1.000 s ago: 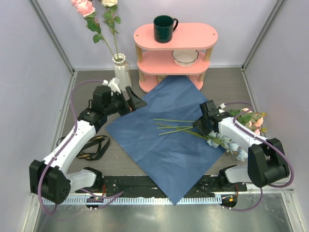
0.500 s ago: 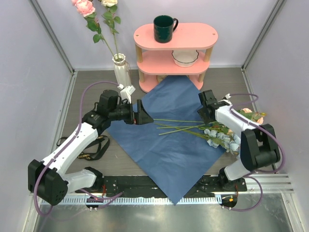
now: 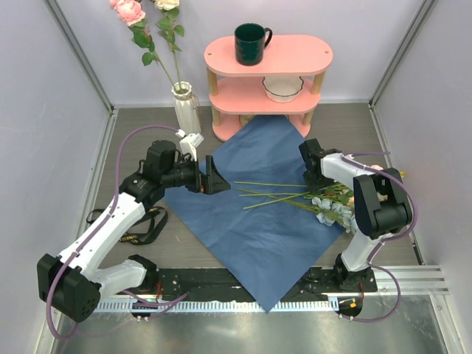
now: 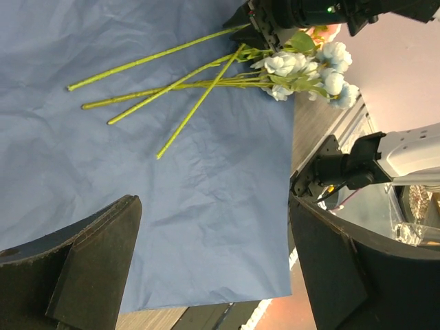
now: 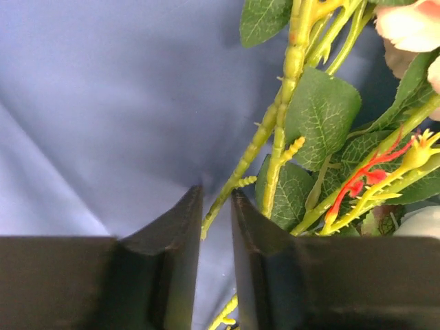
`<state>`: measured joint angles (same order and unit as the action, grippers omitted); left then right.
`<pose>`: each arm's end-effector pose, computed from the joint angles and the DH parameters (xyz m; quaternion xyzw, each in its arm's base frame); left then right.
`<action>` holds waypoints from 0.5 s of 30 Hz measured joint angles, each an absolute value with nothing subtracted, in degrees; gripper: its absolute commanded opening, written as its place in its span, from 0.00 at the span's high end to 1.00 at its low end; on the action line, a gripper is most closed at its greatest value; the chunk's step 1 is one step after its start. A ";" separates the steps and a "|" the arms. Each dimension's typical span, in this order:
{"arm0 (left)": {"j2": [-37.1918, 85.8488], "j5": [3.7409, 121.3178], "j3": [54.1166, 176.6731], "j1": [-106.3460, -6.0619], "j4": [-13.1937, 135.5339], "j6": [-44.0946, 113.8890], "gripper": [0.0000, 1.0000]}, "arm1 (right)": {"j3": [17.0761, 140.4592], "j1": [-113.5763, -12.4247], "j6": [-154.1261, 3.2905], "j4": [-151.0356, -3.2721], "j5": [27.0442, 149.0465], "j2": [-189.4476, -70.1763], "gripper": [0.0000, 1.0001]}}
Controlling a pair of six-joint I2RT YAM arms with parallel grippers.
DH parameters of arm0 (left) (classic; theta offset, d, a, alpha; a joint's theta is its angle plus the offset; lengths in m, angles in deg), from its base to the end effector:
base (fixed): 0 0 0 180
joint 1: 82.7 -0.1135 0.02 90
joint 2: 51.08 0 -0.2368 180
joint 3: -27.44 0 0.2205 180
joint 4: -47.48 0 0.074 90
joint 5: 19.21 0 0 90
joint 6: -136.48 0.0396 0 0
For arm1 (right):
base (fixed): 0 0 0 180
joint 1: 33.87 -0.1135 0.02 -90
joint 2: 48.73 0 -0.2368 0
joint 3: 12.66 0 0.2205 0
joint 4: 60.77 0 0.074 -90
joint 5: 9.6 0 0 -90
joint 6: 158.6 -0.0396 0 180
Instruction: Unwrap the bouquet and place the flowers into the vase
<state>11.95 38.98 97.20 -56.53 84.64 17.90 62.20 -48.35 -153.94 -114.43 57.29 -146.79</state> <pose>0.1922 -0.1177 0.2959 0.1185 0.8373 -0.4309 0.3149 0.2759 0.0552 0.1536 0.5829 0.7798 -0.0424 0.2244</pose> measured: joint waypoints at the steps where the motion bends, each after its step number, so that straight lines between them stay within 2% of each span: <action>1: 11.97 39.52 97.09 -56.55 84.90 18.29 0.07 | 62.40 -48.20 -154.56 -114.64 57.12 -147.45 0.82; 5: 11.97 41.60 96.83 -56.57 86.02 19.39 0.07 | 63.43 -47.44 -156.19 -115.06 56.98 -148.23 0.85; 7: 11.97 42.34 96.70 -56.57 86.30 19.80 0.07 | 63.49 -47.20 -156.52 -114.95 56.98 -148.13 0.92; 9: 11.97 42.74 96.55 -56.57 86.32 19.98 0.07 | 63.56 -47.00 -156.76 -114.75 57.09 -147.58 0.95; 15: 12.38 43.22 96.35 -56.57 86.32 20.19 0.07 | 63.56 -46.95 -156.13 -112.70 58.03 -137.44 0.99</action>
<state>12.38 43.22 96.35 -56.57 86.32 20.19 63.56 -46.95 -156.13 -112.70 58.03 -137.44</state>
